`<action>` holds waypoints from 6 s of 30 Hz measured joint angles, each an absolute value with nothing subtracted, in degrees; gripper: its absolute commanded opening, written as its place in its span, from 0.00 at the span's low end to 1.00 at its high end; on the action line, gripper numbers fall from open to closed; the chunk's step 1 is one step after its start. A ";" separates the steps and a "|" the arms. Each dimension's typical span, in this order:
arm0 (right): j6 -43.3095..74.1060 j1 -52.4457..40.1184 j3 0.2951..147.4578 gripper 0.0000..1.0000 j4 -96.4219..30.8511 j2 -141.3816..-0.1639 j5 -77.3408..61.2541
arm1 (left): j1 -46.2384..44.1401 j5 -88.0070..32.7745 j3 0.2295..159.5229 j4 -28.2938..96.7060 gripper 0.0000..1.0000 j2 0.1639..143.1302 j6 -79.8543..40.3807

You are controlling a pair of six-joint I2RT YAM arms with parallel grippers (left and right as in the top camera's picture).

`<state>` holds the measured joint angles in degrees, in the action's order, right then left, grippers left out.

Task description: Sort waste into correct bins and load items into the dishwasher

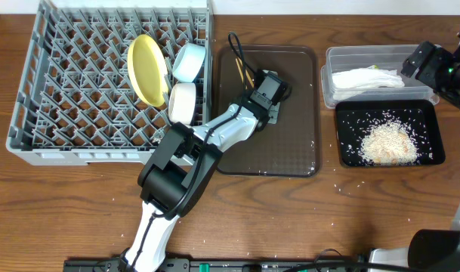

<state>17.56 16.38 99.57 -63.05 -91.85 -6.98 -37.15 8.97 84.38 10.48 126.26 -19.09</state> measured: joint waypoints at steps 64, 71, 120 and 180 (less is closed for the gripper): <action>17.56 16.38 99.55 0.99 -63.07 -91.85 -6.98 | -10.00 12.16 86.70 48.84 0.45 103.07 -4.47; 17.56 16.38 99.55 0.99 -63.07 -91.85 -6.98 | -11.33 6.48 86.96 48.34 0.45 98.70 -5.85; 17.56 16.36 99.55 0.99 -63.07 -91.85 -6.98 | -34.57 9.39 88.42 26.81 0.33 125.01 -31.53; 17.56 16.38 99.55 0.99 -63.07 -91.85 -6.98 | -22.31 21.26 88.79 46.46 0.07 93.19 -4.01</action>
<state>17.56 16.38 99.55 -63.07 -91.85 -6.98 -22.31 21.26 88.79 46.46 93.19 -4.01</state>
